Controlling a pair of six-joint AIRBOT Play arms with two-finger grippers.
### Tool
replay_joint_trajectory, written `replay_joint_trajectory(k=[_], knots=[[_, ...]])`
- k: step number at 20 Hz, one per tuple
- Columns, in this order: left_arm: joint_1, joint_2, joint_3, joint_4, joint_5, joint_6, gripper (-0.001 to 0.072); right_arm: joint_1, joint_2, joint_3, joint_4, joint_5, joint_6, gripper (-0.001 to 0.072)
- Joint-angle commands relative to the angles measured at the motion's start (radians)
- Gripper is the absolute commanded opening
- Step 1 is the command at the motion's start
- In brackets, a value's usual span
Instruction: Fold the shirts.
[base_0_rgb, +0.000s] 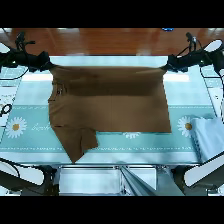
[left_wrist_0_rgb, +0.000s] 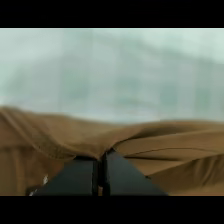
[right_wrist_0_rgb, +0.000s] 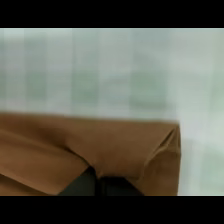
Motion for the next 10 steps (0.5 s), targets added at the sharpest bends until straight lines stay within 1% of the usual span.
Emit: replay_joint_trajectory(k=[1, 6, 10], knots=[[0.016, 0.016, -0.053, 0.086, -0.205, 0.046, 0.0018, -0.006, 0.002, -0.037, -0.055, 0.173, -0.008, 0.0025], [0.017, 0.016, -0.195, 0.086, -0.211, 0.046, 0.0018, -0.029, 0.001, -0.116, -0.064, 0.208, 0.016, 0.0025], [0.018, 0.016, -0.232, 0.086, -0.208, 0.045, 0.0019, -0.041, 0.001, -0.117, -0.076, 0.225, 0.024, 0.0025]])
